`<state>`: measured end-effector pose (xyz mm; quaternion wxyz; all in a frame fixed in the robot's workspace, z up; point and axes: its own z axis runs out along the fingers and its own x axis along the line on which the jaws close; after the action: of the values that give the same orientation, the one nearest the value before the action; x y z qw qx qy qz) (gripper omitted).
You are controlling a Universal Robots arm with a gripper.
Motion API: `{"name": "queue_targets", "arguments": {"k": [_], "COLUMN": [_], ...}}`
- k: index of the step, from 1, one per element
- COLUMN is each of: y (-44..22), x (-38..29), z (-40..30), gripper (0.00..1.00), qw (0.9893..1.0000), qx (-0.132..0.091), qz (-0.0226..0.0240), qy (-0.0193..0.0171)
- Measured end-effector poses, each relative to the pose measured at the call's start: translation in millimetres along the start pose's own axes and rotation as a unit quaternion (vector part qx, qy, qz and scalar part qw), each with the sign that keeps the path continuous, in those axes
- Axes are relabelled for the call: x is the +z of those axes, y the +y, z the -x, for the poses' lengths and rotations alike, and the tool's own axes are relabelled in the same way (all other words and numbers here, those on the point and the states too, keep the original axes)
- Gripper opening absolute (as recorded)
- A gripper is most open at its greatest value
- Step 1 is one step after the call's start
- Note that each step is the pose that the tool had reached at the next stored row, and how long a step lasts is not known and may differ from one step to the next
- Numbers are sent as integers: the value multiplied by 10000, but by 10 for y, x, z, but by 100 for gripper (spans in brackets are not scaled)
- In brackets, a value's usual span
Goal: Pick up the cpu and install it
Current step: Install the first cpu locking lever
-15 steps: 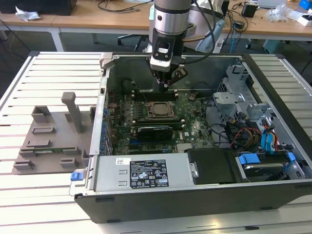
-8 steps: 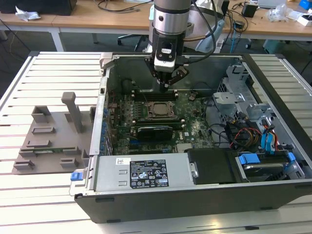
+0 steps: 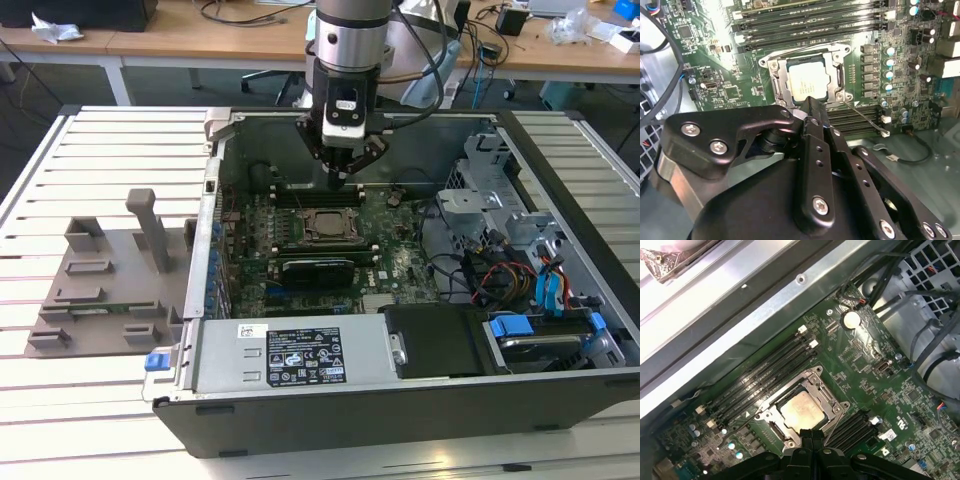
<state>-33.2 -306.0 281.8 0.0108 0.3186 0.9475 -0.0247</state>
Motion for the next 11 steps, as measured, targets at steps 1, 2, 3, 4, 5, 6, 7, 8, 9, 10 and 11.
{"name": "queue_targets", "arguments": {"k": [1,2,3,4,5,6,7,8,9,10,11], "y": [0,0,0,0,0,0,0,0,0,0,0], "x": [0,0,0,0,0,0,0,0,0,0,0], "z": [0,0,0,0,0,0,0,0,0,0,0], "gripper": [11,11,11,11,11,11,11,11,11,11,11], "qw": [10000,10000,9999,9998,9997,9996,9995,9994,9991,9989,9987], "qx": [-43,-82,-132,-212,-254,-283,-328,-360,-417,-466,-499], "qz": [1,3,5,8,9,11,12,13,15,17,18], "qy": [-2,-3,-5,-8,-10,-11,-13,-15,-17,-19,-20]}}
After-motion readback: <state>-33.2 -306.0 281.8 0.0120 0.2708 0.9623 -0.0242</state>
